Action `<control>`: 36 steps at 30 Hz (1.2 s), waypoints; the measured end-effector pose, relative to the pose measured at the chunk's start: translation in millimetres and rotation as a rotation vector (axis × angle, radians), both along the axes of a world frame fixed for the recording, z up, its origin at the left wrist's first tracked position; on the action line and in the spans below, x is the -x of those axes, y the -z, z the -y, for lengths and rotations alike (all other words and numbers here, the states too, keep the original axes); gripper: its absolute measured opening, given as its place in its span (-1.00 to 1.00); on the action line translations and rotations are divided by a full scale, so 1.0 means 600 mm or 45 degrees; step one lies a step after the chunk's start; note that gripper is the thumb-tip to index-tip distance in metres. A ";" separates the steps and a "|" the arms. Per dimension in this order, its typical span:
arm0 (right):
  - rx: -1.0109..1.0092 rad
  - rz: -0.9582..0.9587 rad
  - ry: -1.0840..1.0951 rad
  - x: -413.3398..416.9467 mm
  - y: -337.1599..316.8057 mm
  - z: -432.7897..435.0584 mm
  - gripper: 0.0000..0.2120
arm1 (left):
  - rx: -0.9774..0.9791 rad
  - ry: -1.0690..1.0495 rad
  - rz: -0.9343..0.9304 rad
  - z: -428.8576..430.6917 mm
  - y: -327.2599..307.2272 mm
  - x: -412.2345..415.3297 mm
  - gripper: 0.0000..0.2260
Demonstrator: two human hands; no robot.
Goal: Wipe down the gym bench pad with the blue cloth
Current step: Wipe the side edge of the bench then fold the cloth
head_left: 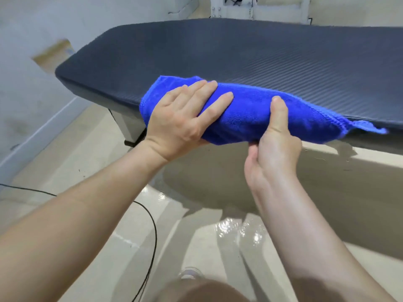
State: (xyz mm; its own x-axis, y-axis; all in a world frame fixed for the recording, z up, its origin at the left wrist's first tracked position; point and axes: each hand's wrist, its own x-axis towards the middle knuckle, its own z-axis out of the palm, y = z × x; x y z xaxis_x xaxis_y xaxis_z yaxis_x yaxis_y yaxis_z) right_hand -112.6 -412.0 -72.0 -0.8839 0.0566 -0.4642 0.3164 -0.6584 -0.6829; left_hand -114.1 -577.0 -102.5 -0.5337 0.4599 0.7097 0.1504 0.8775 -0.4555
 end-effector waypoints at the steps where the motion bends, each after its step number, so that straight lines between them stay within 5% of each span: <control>1: -0.012 0.002 -0.014 -0.003 0.003 0.008 -0.65 | 0.004 0.004 -0.040 0.014 0.004 -0.004 -0.56; 14: 0.196 0.069 -0.445 -0.065 0.011 0.212 -0.61 | -0.243 -0.138 -0.022 0.255 0.030 -0.055 -0.66; 22: 0.397 0.184 -0.841 -0.073 0.004 0.376 -0.75 | -0.547 -0.305 0.046 0.403 0.025 -0.058 -0.69; 26: 0.260 0.194 -0.984 -0.071 -0.002 0.439 -0.51 | -0.700 -0.386 0.158 0.458 0.022 -0.057 -0.61; 36: 0.347 0.257 -0.939 -0.069 0.001 0.411 -0.49 | -1.006 -0.431 0.203 0.359 0.021 -0.076 -0.54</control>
State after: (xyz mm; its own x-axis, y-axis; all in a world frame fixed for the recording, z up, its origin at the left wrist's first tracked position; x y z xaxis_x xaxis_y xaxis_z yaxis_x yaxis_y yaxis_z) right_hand -71.2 -658.4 -72.4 -0.5474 -0.6458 -0.5323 0.8339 -0.3674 -0.4118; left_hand -68.7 -792.7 -114.9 -0.6729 -0.3361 0.6590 -0.1652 0.9366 0.3091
